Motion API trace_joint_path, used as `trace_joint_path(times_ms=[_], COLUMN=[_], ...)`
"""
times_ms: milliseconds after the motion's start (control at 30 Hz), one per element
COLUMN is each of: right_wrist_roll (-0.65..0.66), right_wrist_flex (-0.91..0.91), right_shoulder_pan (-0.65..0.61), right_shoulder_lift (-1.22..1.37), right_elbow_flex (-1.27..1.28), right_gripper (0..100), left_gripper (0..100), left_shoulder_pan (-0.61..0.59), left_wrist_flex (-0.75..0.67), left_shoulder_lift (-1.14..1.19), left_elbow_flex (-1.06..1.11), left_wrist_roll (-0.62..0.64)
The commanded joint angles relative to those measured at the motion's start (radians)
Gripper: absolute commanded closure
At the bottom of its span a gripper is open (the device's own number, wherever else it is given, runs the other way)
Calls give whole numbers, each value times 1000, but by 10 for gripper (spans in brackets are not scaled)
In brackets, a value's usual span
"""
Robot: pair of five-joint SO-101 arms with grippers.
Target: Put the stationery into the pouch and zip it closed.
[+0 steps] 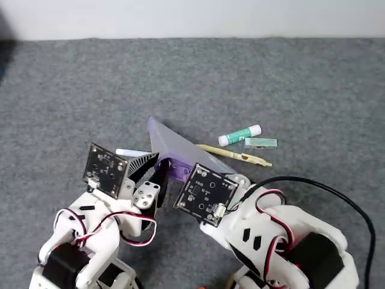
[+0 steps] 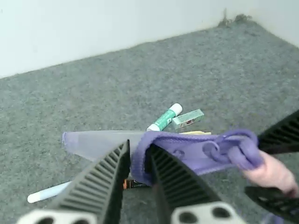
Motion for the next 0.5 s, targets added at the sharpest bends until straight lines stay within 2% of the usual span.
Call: trace_joint_path(times_ms=[0, 100, 200, 467], right_wrist_roll=[3, 3, 6, 5], right_wrist_flex=[54, 105, 151, 180], right_shoulder_pan=[-1, 25, 104, 298], right_shoulder_lift=[-33, -84, -145, -245], right_elbow_flex=[-52, -34, -9, 61], right_gripper=[991, 991, 991, 991], left_gripper=[987, 988, 988, 988], left_shoulder_pan=[-2, -2, -6, -152], left_wrist_flex=[0, 2, 20, 129], left_shoulder_lift=[26, 28, 29, 25], left_elbow_flex=[51, 54, 50, 44], left_wrist_roll=[-9, -8, -8, -8])
